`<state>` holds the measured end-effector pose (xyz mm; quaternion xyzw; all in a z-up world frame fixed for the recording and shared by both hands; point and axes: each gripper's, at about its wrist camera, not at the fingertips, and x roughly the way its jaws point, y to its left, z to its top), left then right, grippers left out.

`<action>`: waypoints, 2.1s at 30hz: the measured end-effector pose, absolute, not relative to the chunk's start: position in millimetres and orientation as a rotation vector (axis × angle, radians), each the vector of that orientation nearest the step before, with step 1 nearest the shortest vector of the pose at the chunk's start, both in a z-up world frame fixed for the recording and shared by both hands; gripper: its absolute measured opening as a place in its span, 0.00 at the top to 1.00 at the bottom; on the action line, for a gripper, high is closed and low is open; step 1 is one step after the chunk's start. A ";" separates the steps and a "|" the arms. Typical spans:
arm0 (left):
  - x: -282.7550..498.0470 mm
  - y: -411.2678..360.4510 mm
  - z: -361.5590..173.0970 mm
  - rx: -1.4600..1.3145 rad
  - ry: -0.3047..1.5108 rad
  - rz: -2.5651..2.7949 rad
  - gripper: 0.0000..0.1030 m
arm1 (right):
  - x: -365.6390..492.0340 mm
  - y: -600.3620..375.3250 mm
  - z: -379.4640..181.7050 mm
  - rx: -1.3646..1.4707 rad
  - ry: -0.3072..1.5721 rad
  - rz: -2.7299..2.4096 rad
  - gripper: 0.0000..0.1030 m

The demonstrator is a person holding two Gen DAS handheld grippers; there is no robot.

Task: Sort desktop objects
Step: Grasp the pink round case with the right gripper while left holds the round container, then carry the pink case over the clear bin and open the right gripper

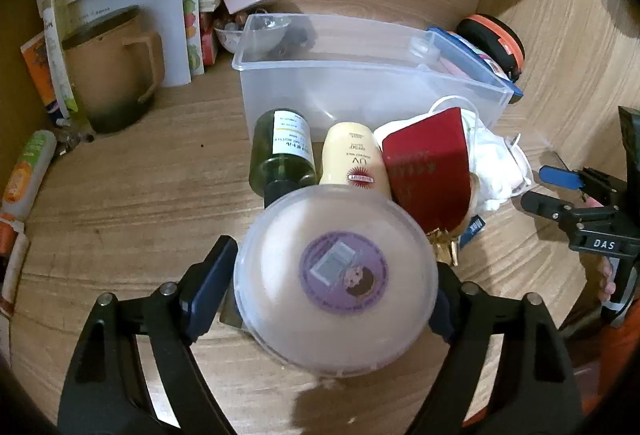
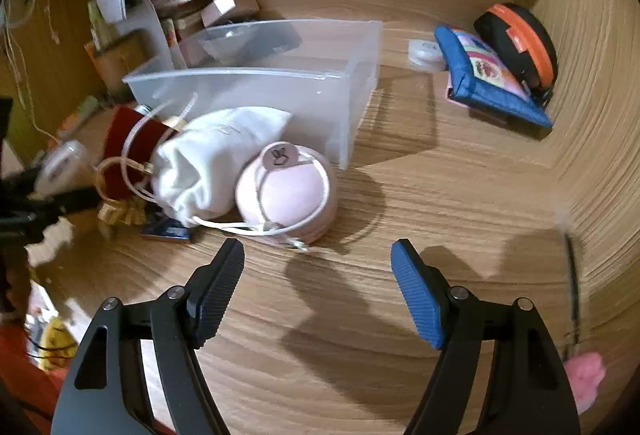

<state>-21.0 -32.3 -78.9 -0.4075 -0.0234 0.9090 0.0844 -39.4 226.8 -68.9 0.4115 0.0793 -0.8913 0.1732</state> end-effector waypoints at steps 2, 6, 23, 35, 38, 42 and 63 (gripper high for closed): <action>-19.5 -30.6 -77.0 -1.198 -0.043 2.733 0.22 | -45.8 225.9 -72.4 1.198 0.236 -2.513 0.29; -20.6 -29.9 -72.0 -1.173 -0.041 2.732 0.32 | -56.9 218.3 -75.8 1.216 0.248 -2.475 0.29; -30.7 -43.6 -74.7 -1.200 -0.192 2.683 0.33 | -68.2 206.9 -72.7 1.174 0.272 -2.500 0.42; -33.7 -53.1 -54.5 -1.148 -0.225 2.696 0.34 | -46.7 235.5 -59.0 1.172 0.394 -2.627 0.42; -36.3 -56.6 -48.5 -1.133 -0.256 2.674 0.34 | -46.1 235.4 -54.0 1.154 0.422 -2.631 0.42; -40.8 -56.9 -41.7 -1.125 -0.259 2.668 0.34 | -43.3 234.7 -40.3 1.081 0.399 -2.654 0.42; -96.5 -78.1 9.1 -1.064 -0.330 2.631 0.34 | -77.0 191.9 -3.9 0.892 0.450 -2.608 0.42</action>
